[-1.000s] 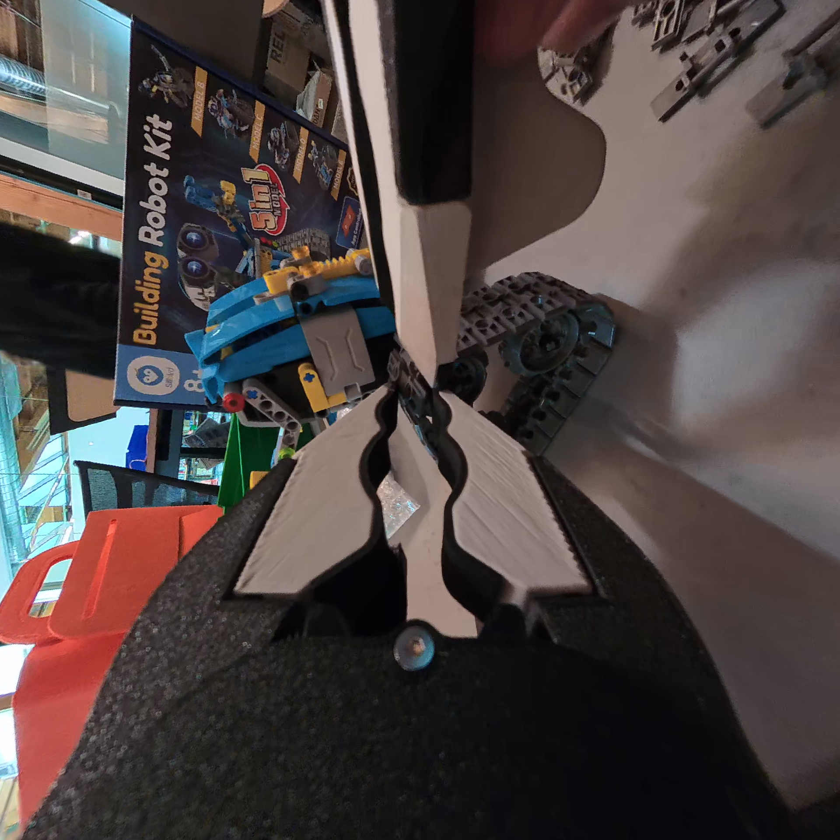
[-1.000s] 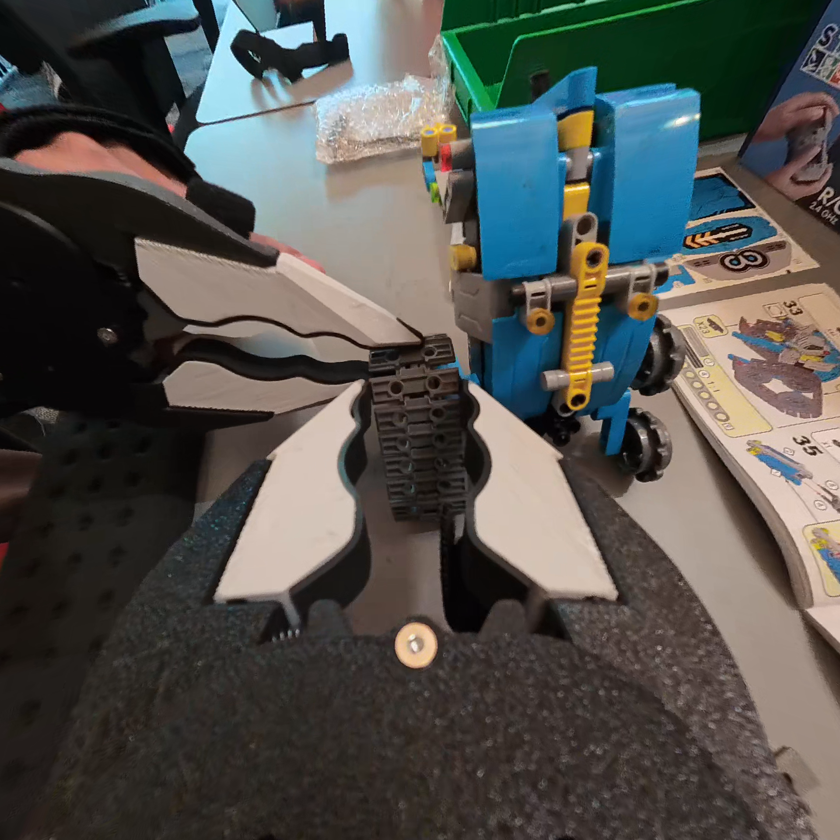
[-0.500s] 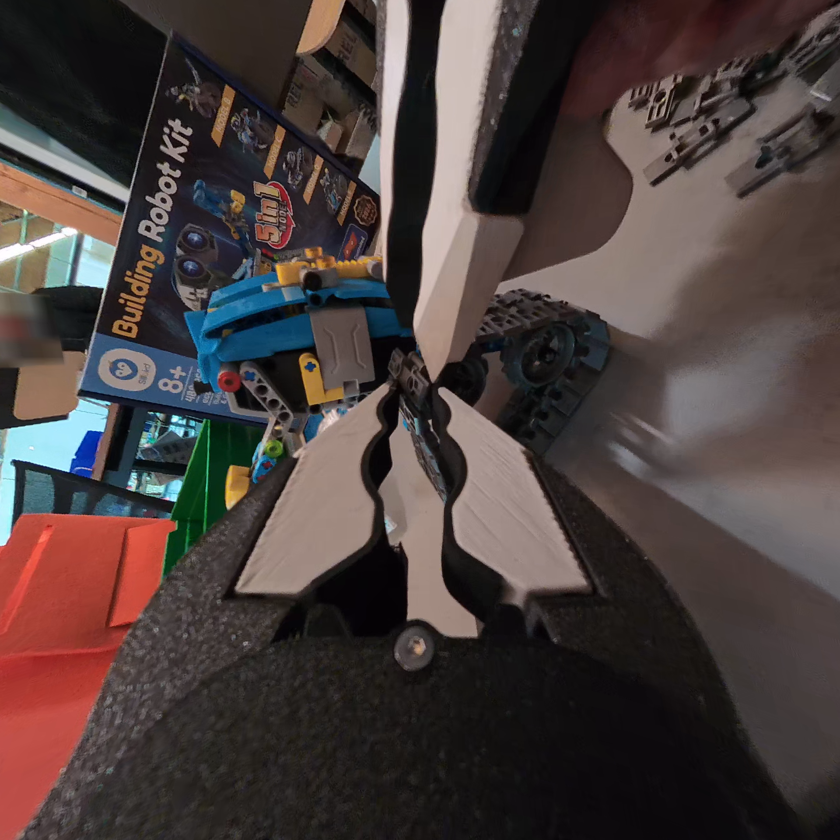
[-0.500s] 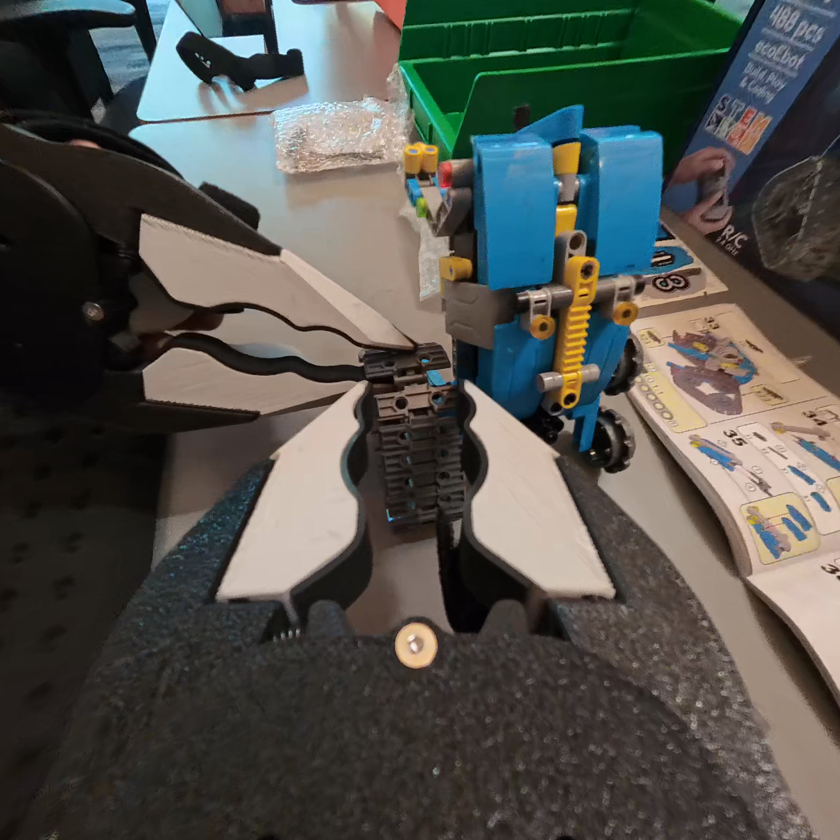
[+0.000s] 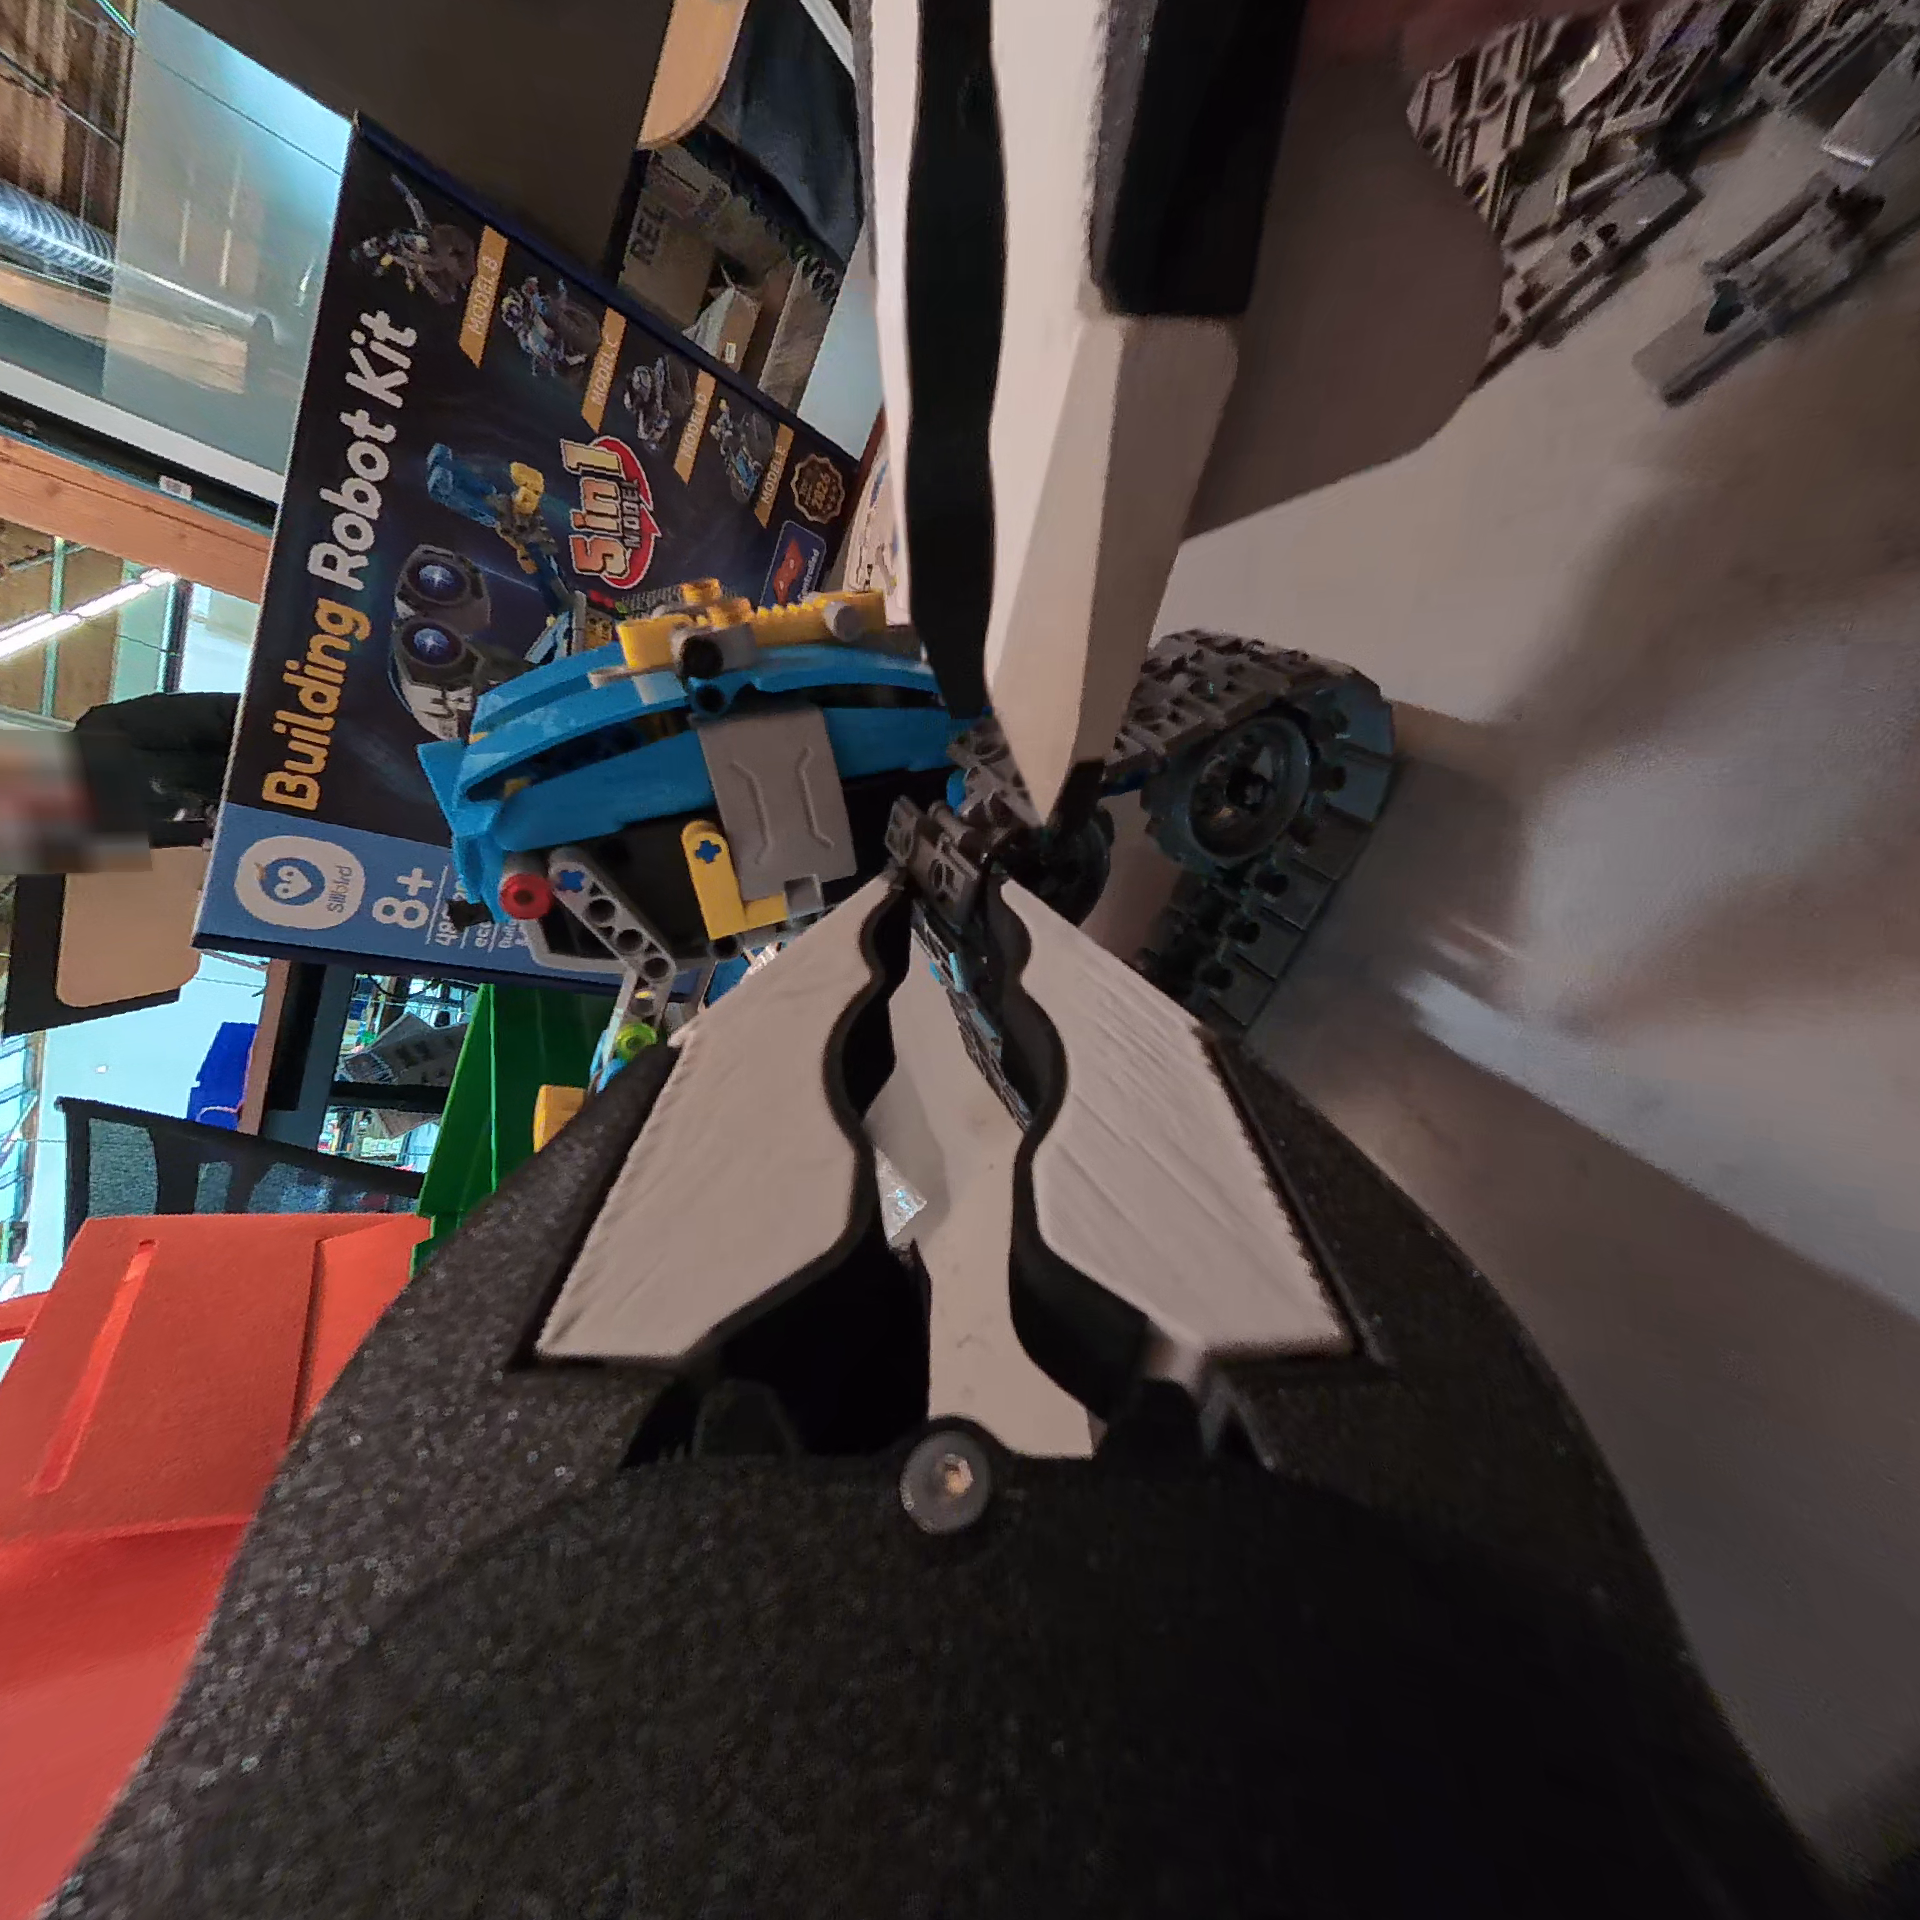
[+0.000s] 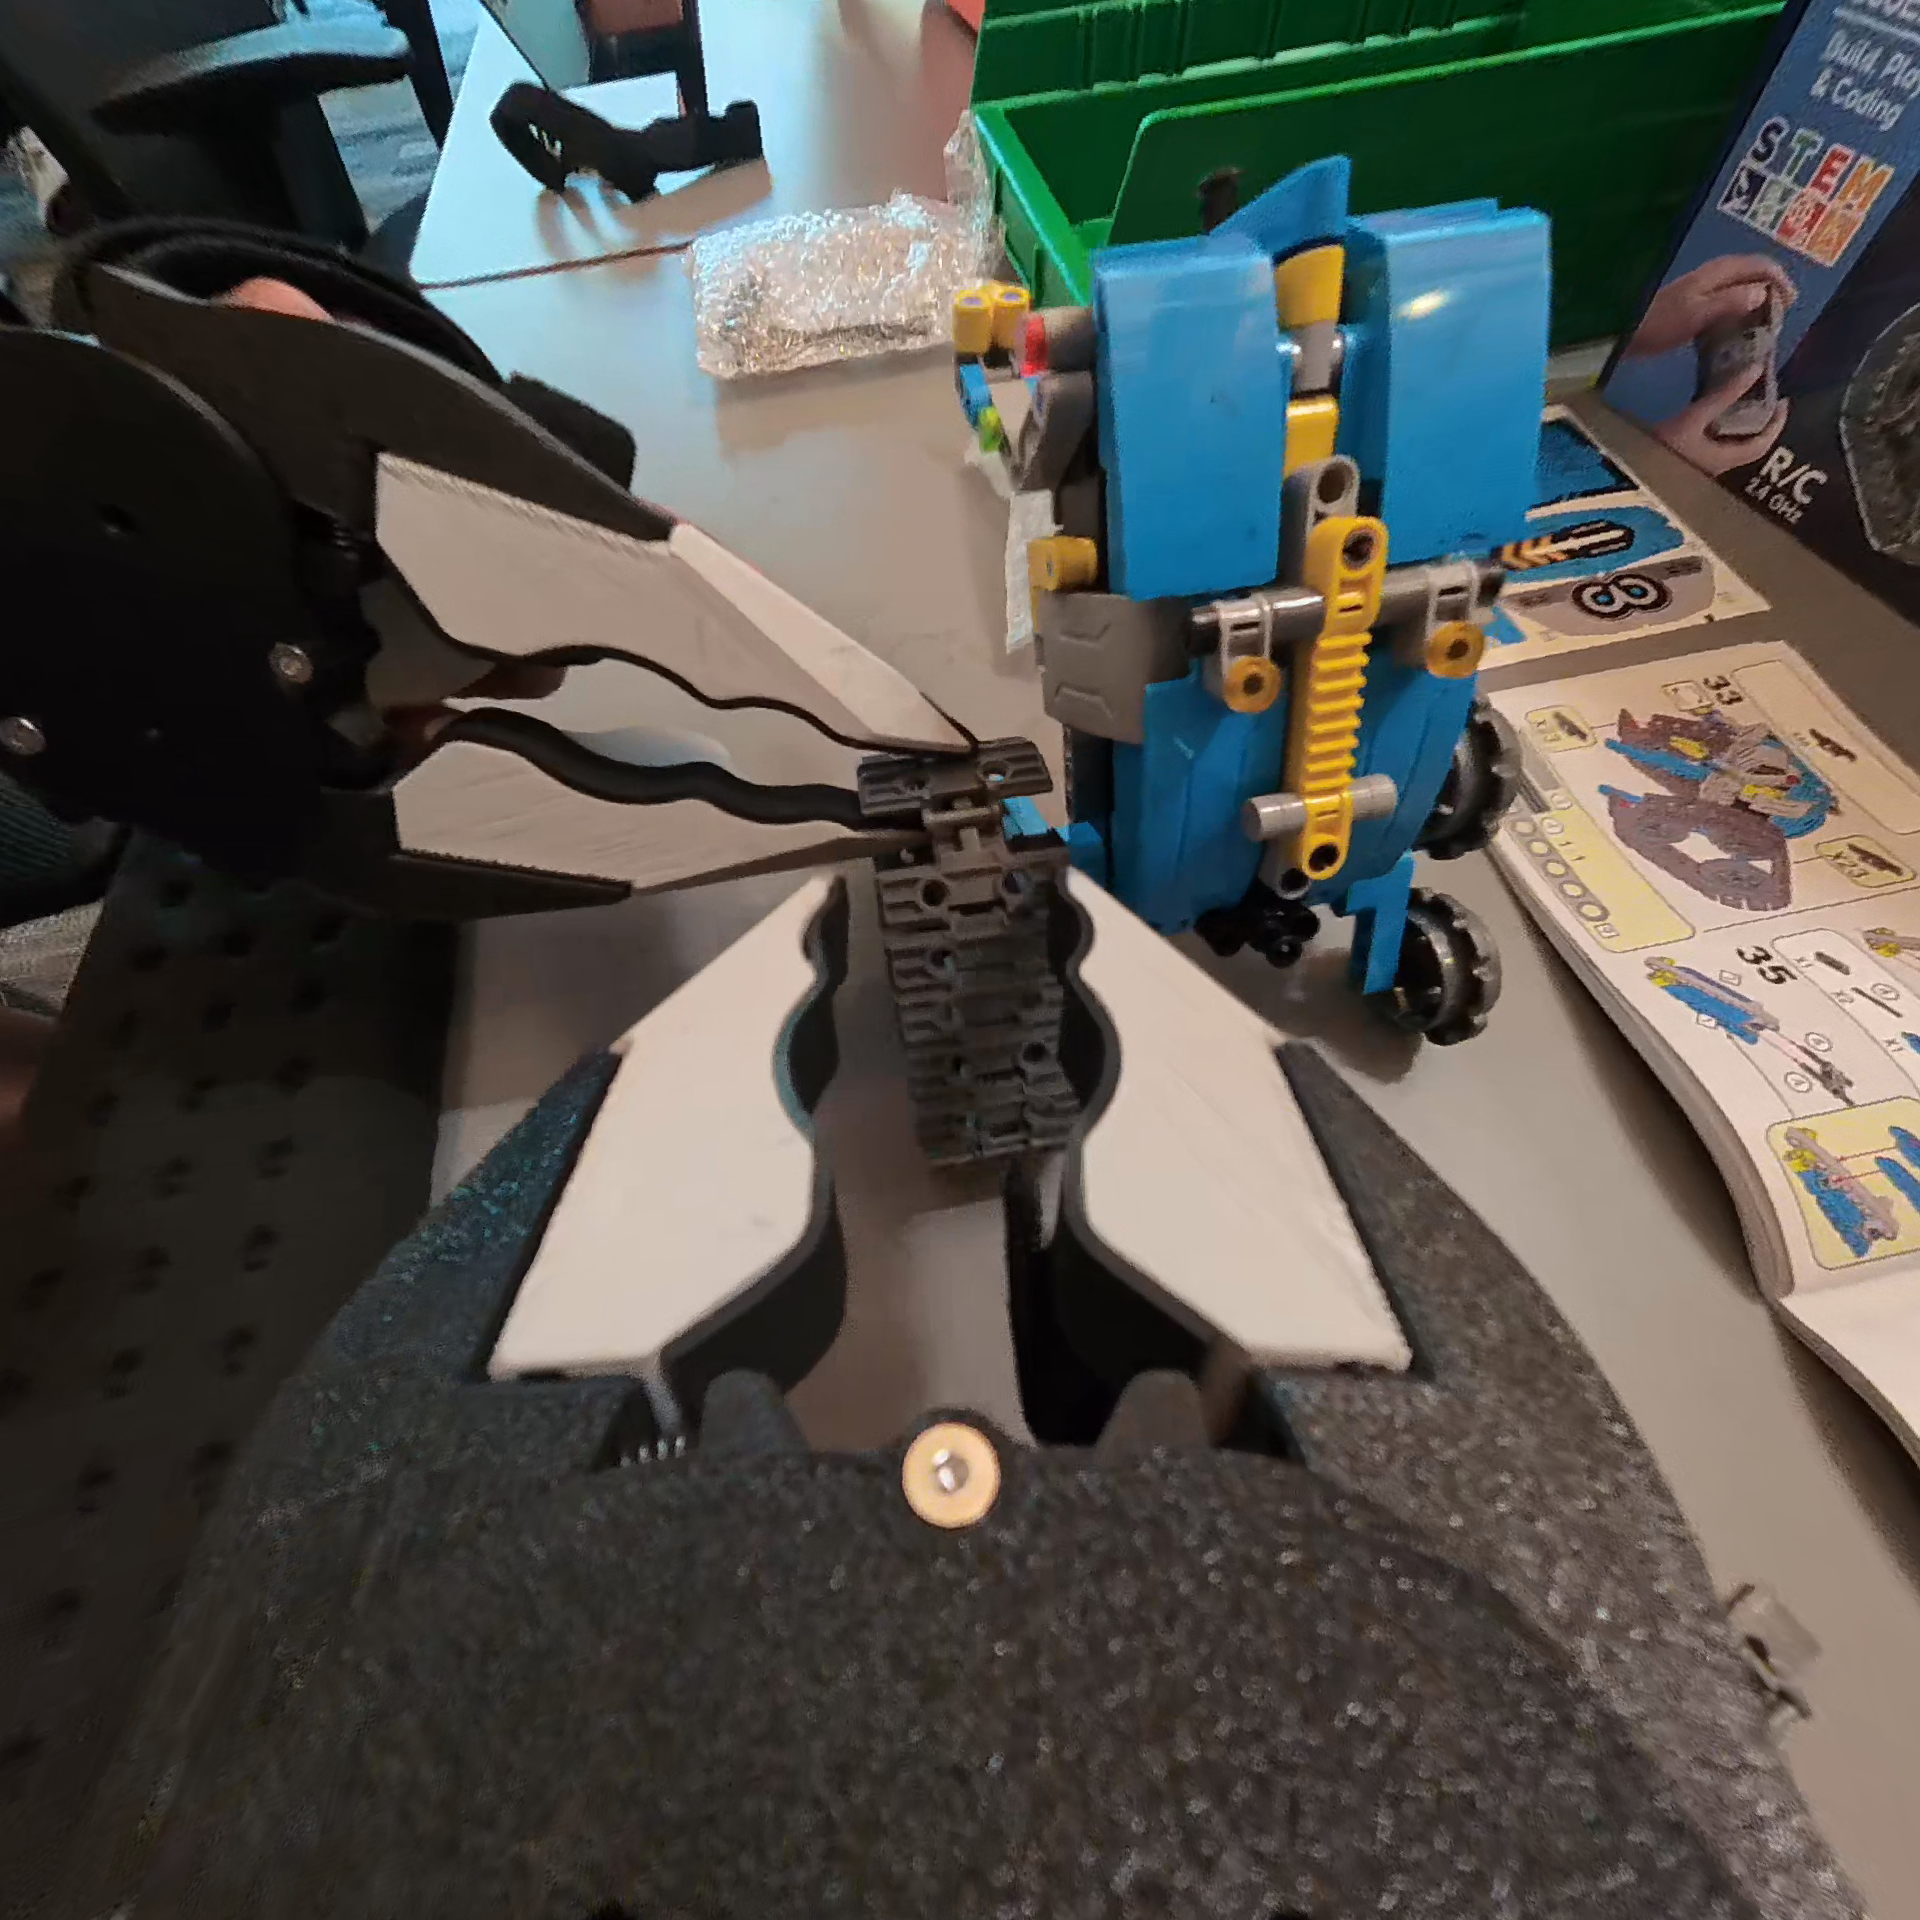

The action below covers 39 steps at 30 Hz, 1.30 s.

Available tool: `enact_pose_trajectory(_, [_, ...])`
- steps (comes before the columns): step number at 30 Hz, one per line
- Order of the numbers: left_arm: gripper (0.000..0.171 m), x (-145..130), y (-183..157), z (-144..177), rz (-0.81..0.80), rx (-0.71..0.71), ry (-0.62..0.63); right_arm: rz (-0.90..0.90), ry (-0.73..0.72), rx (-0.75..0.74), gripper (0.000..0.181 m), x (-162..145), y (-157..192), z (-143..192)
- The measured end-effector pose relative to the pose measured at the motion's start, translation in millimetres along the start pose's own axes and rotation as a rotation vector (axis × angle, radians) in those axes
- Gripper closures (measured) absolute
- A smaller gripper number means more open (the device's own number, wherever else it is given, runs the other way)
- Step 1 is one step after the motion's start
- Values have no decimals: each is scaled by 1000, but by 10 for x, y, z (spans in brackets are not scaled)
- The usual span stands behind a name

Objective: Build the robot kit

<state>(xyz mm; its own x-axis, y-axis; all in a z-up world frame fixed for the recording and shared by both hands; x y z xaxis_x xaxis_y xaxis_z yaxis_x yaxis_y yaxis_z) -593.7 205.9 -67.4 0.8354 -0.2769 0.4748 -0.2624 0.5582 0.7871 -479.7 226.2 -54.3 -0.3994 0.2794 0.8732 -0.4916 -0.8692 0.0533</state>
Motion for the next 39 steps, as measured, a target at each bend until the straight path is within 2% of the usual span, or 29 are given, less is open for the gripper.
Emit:
enact_pose_trajectory(7, [159, 10, 4, -2, -10, -7, 9, 10, 55, 58, 132, 45, -96, 61])
enact_pose_trajectory(11, [158, 14, 8, -5, -3, -11, 8, 85, 115, 16, 131, 32, -46, -30])
enact_pose_trajectory(15, [159, 13, 9, -6, -6, -12, 10, 98, 151, -30, 142, -5, -46, -122])
enact_pose_trajectory(22, [159, 1, 11, -7, -28, -10, 1, 82, 76, -52, 143, 88, -22, -37])
enact_pose_trajectory(29, [160, -24, 22, 1, -64, -33, -33, 106, 88, -67, 143, 99, 31, -115])
enact_pose_trajectory(39, [161, -25, 15, -4, -110, -14, -37, 46, 188, 21, 143, 155, -35, -162])
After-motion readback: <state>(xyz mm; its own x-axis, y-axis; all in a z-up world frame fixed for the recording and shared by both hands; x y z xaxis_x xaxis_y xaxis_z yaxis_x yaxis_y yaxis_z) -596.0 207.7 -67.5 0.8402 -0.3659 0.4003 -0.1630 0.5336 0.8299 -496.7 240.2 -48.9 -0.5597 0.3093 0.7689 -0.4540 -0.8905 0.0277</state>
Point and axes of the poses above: each gripper's, where its closed fingertips meet, z back along the fingers, x out of its top, y = z × x across the jaws, the point moved 8 cm from there along z, back along the fingers, and after that the axes turned 1 degree about -x, right-handed, at the moved point
